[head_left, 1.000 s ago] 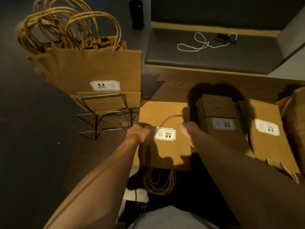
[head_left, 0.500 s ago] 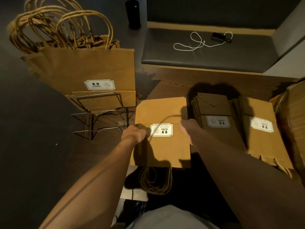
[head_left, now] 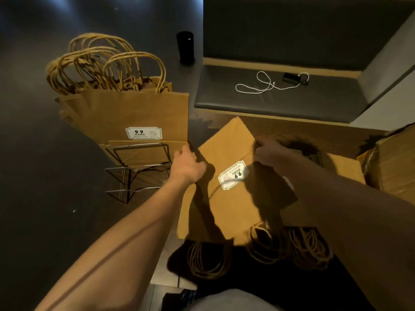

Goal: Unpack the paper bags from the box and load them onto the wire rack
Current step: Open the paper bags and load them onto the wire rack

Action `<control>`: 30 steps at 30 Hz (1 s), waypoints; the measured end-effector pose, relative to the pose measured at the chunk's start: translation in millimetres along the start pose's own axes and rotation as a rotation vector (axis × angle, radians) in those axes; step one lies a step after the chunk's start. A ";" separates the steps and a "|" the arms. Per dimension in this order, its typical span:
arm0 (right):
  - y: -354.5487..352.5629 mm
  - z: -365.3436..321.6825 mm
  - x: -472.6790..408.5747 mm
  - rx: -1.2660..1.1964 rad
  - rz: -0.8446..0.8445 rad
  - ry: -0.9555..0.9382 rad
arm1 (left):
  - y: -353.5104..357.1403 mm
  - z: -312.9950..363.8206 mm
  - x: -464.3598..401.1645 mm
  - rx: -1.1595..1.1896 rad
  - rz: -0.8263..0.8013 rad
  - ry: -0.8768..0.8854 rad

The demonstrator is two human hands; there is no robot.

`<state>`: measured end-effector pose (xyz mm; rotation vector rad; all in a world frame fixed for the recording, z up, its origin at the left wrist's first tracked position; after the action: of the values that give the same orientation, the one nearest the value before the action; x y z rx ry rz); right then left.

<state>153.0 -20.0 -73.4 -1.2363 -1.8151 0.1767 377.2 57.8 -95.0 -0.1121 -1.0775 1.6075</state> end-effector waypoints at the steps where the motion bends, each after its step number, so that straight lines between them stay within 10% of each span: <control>1: -10.6 -18.1 3.6 0.139 0.007 -0.049 | -10.0 22.4 2.2 -0.020 0.032 0.111; 9: -6.8 -124.9 65.3 1.215 -0.231 -0.353 | -17.6 140.5 27.8 -0.296 -0.113 0.690; 16: -29.2 -188.1 94.1 1.164 0.604 -0.810 | -33.9 107.3 11.3 0.319 -0.250 0.467; 20: -82.3 -149.1 81.8 0.404 0.807 -0.547 | -58.6 79.2 0.3 0.785 -0.126 0.338; 24: -48.7 -62.4 17.5 -0.561 0.250 -0.054 | -70.3 64.5 2.9 0.956 -0.134 0.260; 30: -31.4 -46.8 2.6 -0.733 0.035 -0.197 | -82.0 37.2 2.0 0.864 -0.220 0.185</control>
<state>166.2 -49.5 -27.2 -1.7973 -2.1116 -0.3992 414.6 33.2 -16.9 0.4122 -0.1844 1.6884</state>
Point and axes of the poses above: each hand's wrist, its own x-axis away from the middle knuckle, its own y-axis out of the palm, z = x × y, the point moved 9 cm from there along -x, towards the middle knuckle, and after that the axes turned 2 degrees about -x, right-handed, at the moved point
